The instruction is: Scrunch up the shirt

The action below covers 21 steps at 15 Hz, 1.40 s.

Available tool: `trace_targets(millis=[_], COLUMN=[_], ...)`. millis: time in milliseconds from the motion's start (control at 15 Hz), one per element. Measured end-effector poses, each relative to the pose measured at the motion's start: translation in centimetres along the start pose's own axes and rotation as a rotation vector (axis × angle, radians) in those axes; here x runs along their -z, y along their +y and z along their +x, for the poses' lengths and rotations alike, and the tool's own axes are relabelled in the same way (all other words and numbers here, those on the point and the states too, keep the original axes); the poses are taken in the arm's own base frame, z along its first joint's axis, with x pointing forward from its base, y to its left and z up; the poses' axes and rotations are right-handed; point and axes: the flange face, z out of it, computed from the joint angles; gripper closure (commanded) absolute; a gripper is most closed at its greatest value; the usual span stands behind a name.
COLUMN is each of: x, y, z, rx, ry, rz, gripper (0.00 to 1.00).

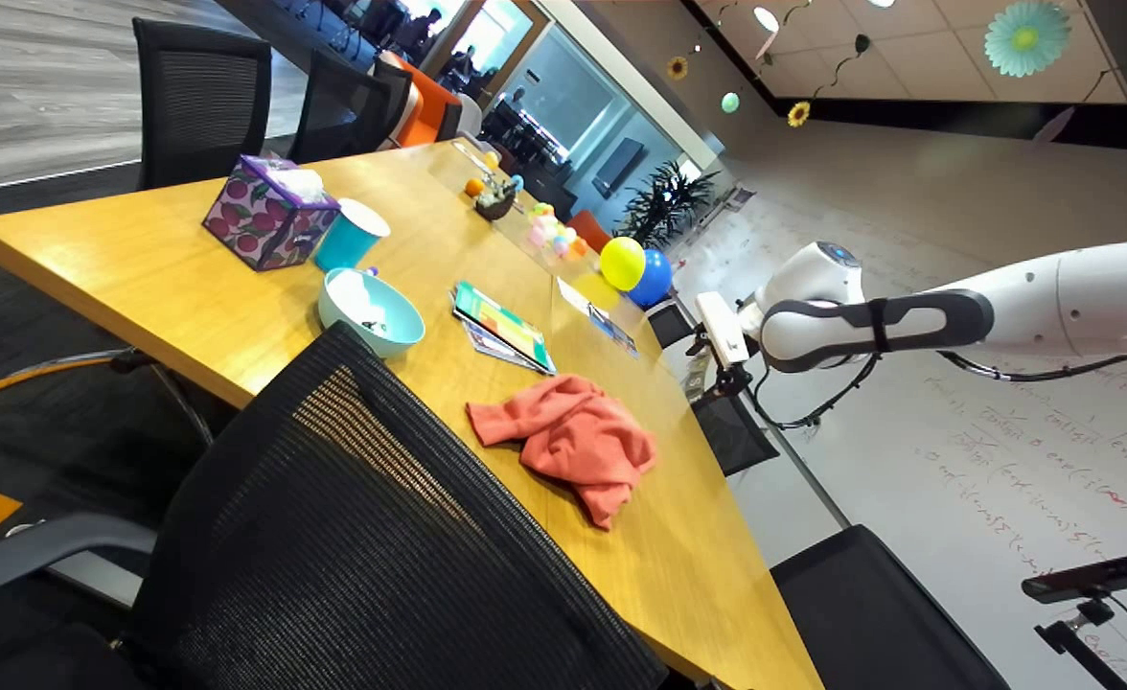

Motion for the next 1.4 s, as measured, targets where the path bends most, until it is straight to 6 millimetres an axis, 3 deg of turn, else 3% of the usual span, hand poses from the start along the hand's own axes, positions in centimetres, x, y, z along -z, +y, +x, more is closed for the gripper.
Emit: trace_targets(millis=[333,733,1200,1400], x=[-3.8,-11.7,-21.4,-23.3], y=[-2.9,-4.3,-2.3,-1.6], z=[3.4,5.0,7.0,6.7], rx=[-0.077,-0.091,-0.167,-0.167], ry=[-0.037,-0.128,-0.094,-0.089], rz=[-0.056,-0.131,-0.187,-0.210], gripper=[0.00,0.00,0.00,0.00])
